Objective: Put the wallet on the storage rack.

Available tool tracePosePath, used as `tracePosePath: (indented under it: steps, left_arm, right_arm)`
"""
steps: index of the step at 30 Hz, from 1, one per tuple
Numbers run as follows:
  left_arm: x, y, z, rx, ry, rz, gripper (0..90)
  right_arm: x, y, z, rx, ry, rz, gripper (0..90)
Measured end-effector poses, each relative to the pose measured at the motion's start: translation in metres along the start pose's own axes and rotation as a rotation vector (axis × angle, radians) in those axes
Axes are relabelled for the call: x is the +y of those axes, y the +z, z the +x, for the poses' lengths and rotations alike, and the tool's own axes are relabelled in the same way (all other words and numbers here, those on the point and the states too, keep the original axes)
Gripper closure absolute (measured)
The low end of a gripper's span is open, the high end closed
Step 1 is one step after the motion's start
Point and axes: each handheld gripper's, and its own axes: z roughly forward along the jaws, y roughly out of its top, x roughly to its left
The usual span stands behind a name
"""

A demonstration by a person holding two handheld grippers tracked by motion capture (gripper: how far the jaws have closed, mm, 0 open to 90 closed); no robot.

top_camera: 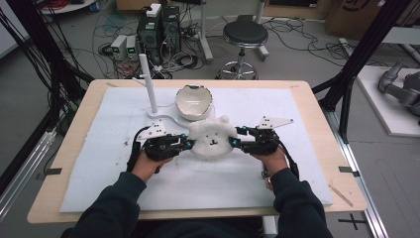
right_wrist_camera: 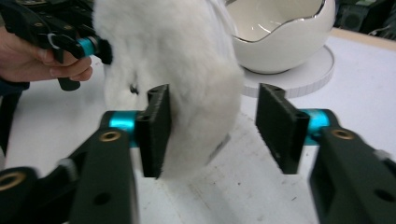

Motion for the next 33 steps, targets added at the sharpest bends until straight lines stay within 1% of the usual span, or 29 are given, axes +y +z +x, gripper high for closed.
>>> tracePosePath:
  steps: [2, 3, 6, 7, 8, 9, 10, 11, 12, 13, 14, 15, 16, 17, 18, 20, 21, 22, 23, 24, 25, 26, 27, 28, 29, 30, 31, 32, 33]
  left_arm:
    - [0.001, -0.001, 0.0, -0.004, 0.002, -0.007, 79.2]
    - [0.0, -0.001, 0.0, -0.004, 0.008, -0.008, 79.2]
    - [0.0, 0.0, 0.0, -0.01, 0.002, -0.003, 79.2]
    - [0.0, 0.0, 0.0, -0.01, 0.002, 0.0, 79.2]
    - [0.0, 0.0, 0.0, -0.01, 0.002, 0.0, 79.1]
    - [0.0, 0.0, 0.001, -0.009, -0.012, 0.0, 79.1]
    - [0.0, 0.0, 0.001, -0.009, -0.012, 0.0, 78.9]
    - [-0.001, 0.001, 0.003, -0.004, -0.04, 0.009, 78.4]
    - [-0.001, 0.001, 0.003, -0.004, -0.04, 0.009, 77.6]
    - [-0.002, 0.002, 0.004, 0.001, -0.05, 0.018, 75.5]
    - [-0.002, 0.002, 0.004, 0.001, -0.05, 0.018, 72.2]
    - [-0.003, 0.003, 0.007, 0.008, -0.1, 0.027, 64.0]
    - [-0.003, 0.003, 0.007, 0.008, -0.1, 0.027, 55.9]
    - [-0.005, 0.005, 0.01, 0.02, -0.142, 0.031, 46.0]
    - [-0.005, 0.005, 0.01, 0.02, -0.142, 0.031, 41.4]
    - [-0.006, 0.005, 0.012, 0.006, -0.164, 0.024, 39.5]
    - [-0.005, 0.006, 0.011, -0.021, -0.149, 0.003, 39.7]
    - [-0.005, 0.006, 0.011, -0.021, -0.149, 0.003, 42.5]
    - [-0.004, 0.005, 0.007, -0.053, -0.115, -0.005, 52.5]
    - [-0.004, 0.005, 0.007, -0.053, -0.115, -0.005, 65.2]
    - [-0.003, 0.005, 0.001, -0.051, -0.05, 0.0, 71.4]
    - [-0.003, 0.005, 0.001, -0.051, -0.05, 0.0, 74.2]
    - [-0.002, 0.005, 0.0, -0.045, -0.034, 0.0, 75.4]
    - [-0.002, 0.005, -0.002, -0.032, -0.015, 0.013, 75.4]
    - [-0.001, 0.005, -0.003, -0.003, 0.006, 0.03, 76.3]
    - [-0.001, 0.005, -0.003, -0.003, 0.006, 0.03, 76.4]
    - [0.0, 0.003, -0.002, 0.02, 0.014, 0.037, 76.4]
    - [0.001, 0.0, 0.001, 0.039, 0.015, 0.033, 76.6]
    - [0.005, -0.005, 0.004, 0.068, 0.021, 0.034, 76.7]
  right_arm:
    - [-0.001, 0.001, -0.001, 0.007, 0.015, -0.001, 42.8]
    - [-0.002, 0.003, -0.003, 0.034, 0.039, 0.001, 44.7]
    - [-0.002, 0.004, -0.001, 0.065, 0.014, 0.004, 58.7]
    - [-0.001, 0.004, 0.001, 0.073, -0.002, 0.007, 66.3]
    - [-0.001, 0.004, 0.001, 0.073, -0.002, 0.007, 66.3]
    - [0.0, 0.002, 0.005, 0.074, -0.049, 0.007, 76.7]
    - [0.0, 0.001, 0.005, 0.078, -0.061, 0.0, 78.0]
    - [0.001, 0.0, 0.006, 0.08, -0.076, -0.008, 79.2]
    - [0.001, 0.0, 0.006, 0.08, -0.076, -0.008, 79.2]
    - [0.001, -0.001, 0.008, 0.082, -0.108, -0.017, 80.4]
    - [0.001, -0.001, 0.008, 0.082, -0.108, -0.017, 80.4]
    - [0.002, -0.003, 0.007, 0.099, -0.126, -0.032, 81.4]
    - [0.002, -0.003, 0.007, 0.099, -0.126, -0.032, 81.4]
    - [0.002, -0.005, 0.007, 0.114, -0.139, -0.056, 81.6]
    - [0.002, -0.006, 0.008, 0.122, -0.138, -0.064, 81.7]
    - [0.003, -0.007, 0.008, 0.136, -0.142, -0.081, 81.7]
    - [0.003, -0.006, 0.008, 0.149, -0.137, -0.086, 81.7]
    - [0.003, -0.006, 0.008, 0.149, -0.137, -0.086, 81.7]
    - [0.002, -0.005, 0.009, 0.164, -0.127, -0.091, 81.6]
    - [0.003, -0.004, 0.01, 0.159, -0.127, -0.085, 81.4]
    - [0.002, -0.003, 0.01, 0.141, -0.129, -0.077, 80.8]
    - [0.002, -0.003, 0.009, 0.129, -0.124, -0.074, 79.0]
    - [0.002, -0.003, 0.008, 0.095, -0.118, -0.054, 73.4]
    - [0.002, -0.003, 0.008, 0.095, -0.118, -0.054, 73.4]
    - [0.001, -0.004, 0.005, 0.043, -0.086, -0.026, 61.1]
    - [0.001, -0.004, 0.005, 0.043, -0.086, -0.026, 61.1]
    - [0.0, -0.005, 0.003, 0.015, -0.078, -0.02, 54.1]
    - [0.0, -0.008, 0.0, -0.029, -0.05, -0.021, 51.0]
    - [-0.001, -0.019, -0.004, -0.084, -0.029, -0.051, 46.8]
